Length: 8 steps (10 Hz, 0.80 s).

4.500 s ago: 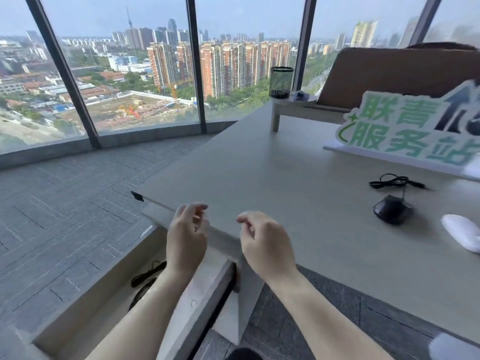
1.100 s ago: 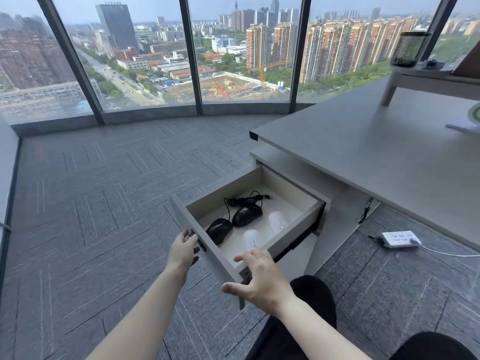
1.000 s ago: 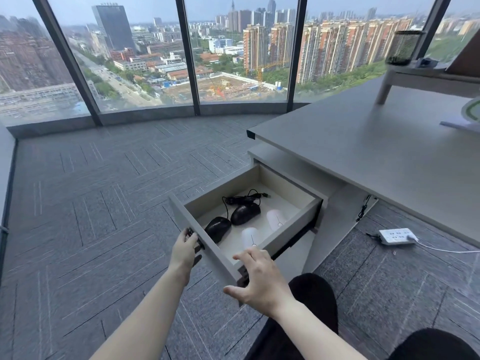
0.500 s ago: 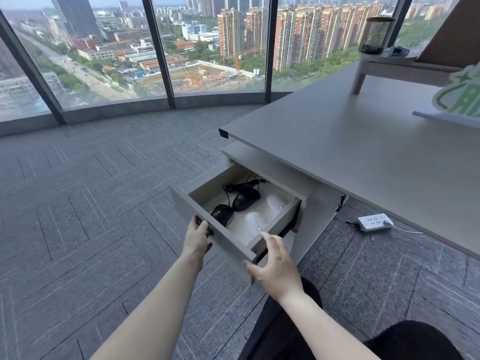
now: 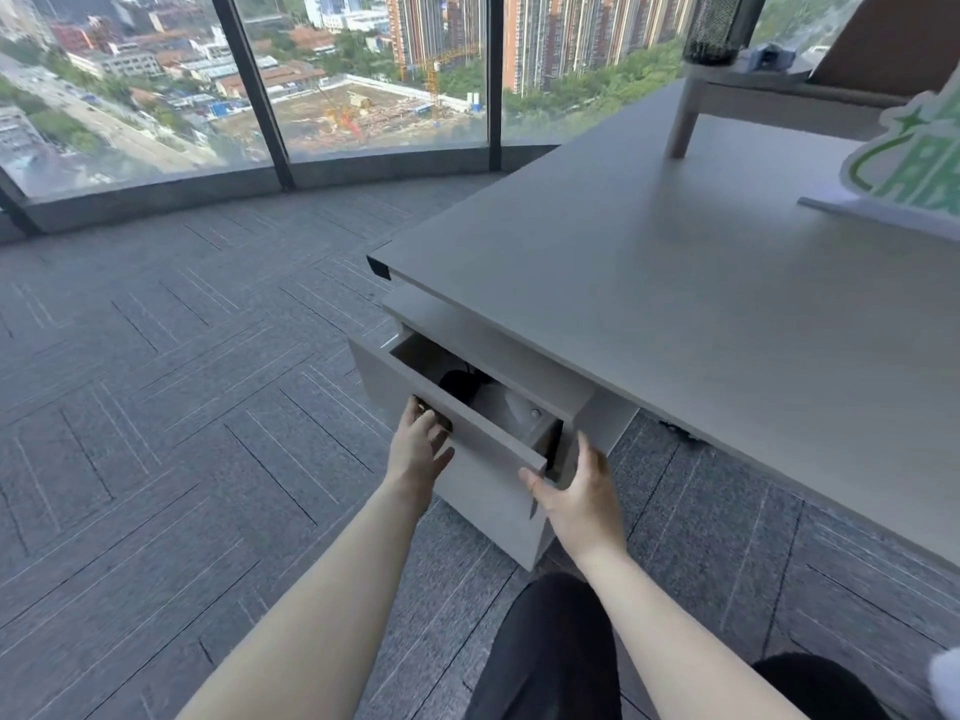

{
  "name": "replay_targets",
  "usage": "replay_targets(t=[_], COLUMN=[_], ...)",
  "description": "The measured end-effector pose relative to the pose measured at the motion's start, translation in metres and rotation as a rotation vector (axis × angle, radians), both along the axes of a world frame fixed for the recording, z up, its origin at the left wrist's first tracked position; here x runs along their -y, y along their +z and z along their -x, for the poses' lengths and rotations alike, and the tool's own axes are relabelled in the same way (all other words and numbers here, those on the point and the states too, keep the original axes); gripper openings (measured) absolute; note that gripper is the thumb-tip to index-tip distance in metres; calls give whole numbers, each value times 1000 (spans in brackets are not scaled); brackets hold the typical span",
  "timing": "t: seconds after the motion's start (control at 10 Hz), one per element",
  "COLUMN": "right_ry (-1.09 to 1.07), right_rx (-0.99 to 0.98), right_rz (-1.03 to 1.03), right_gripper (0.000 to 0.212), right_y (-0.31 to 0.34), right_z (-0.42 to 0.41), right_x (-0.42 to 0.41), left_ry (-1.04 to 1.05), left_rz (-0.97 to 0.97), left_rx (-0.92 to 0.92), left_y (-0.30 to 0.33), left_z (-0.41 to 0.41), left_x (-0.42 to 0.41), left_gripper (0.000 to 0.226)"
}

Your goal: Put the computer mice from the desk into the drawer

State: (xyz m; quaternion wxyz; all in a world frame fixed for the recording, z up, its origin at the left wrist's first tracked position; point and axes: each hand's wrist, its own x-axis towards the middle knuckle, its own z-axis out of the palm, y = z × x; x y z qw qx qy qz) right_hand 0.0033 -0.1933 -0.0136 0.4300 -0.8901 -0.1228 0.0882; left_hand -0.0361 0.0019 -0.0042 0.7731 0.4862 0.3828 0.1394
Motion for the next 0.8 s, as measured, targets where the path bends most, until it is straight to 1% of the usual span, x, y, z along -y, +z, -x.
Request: replay_targets(t=[0.1, 0.2, 0.3, 0.4, 0.6, 0.7, 0.8], right_ry=[-7, -30, -27, -25, -12, -24, -42], right_rx=[-31, -58, -63, -44, -15, -52, -76], right_rz=[-16, -8, -23, -26, 0, 24, 11], right_gripper=[92, 89, 86, 77, 65, 68, 57], right_y=[2, -4, -1, -1, 1, 5, 7], right_z=[-18, -44, -52, -59, -61, -61, -53], right_x=[3, 5, 6, 7, 8, 8, 14], left_ry=[4, -25, -8, 27, 36, 12, 3], left_rz=[84, 132, 174, 195, 194, 177, 111], left_rx=[39, 68, 99, 92, 107, 103, 34], left_y=[-4, -7, -5, -6, -3, 1, 0], left_z=[-15, -41, -52, -65, -64, -62, -50], left_x=[6, 15, 18, 21, 23, 21, 26], left_gripper=[48, 46, 47, 52, 50, 51, 54])
